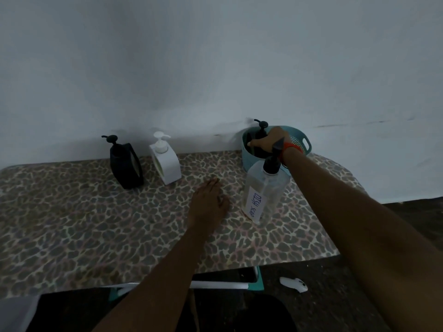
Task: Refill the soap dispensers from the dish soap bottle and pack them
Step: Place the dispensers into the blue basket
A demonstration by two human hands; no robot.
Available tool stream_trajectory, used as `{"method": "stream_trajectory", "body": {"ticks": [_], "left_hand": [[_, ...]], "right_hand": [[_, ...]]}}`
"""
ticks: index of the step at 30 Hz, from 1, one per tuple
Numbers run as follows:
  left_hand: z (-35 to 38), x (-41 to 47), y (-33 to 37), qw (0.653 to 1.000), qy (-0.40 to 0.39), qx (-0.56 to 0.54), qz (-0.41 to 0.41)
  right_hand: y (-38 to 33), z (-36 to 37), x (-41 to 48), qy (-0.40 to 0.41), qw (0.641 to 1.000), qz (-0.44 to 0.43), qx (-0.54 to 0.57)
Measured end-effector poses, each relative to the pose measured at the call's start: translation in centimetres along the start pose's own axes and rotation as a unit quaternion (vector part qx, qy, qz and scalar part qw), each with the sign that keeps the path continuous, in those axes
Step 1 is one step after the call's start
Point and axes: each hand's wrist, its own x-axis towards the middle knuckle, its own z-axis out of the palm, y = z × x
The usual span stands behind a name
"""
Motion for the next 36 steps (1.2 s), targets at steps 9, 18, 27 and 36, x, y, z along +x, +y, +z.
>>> {"method": "stream_trajectory", "body": {"ticks": [9,18,27,36], "left_hand": [[0.1,0.1,0.0,1.000,0.012,-0.003,0.001],[-0.6,0.0,0.1,0.998,-0.025,-0.050,-0.023],[-4.7,-3.5,-3.4,0.996,-0.076,-0.040,-0.026],[-7.4,-5.8,-8.9,0.993,-0.054,0.066,-0.079]], "right_hand": [[0.0,0.1,-0.2,-0.015,1.000,0.003,0.014],[-2.5,-7.5,-3.4,0.032,0.997,-0.042,-0.050],[-14.9,-4.9,-8.1,0.076,0.974,-0.212,-0.021],[-18.3,9.6,-7.5,-0.084,0.984,-0.144,-0.055]]}}
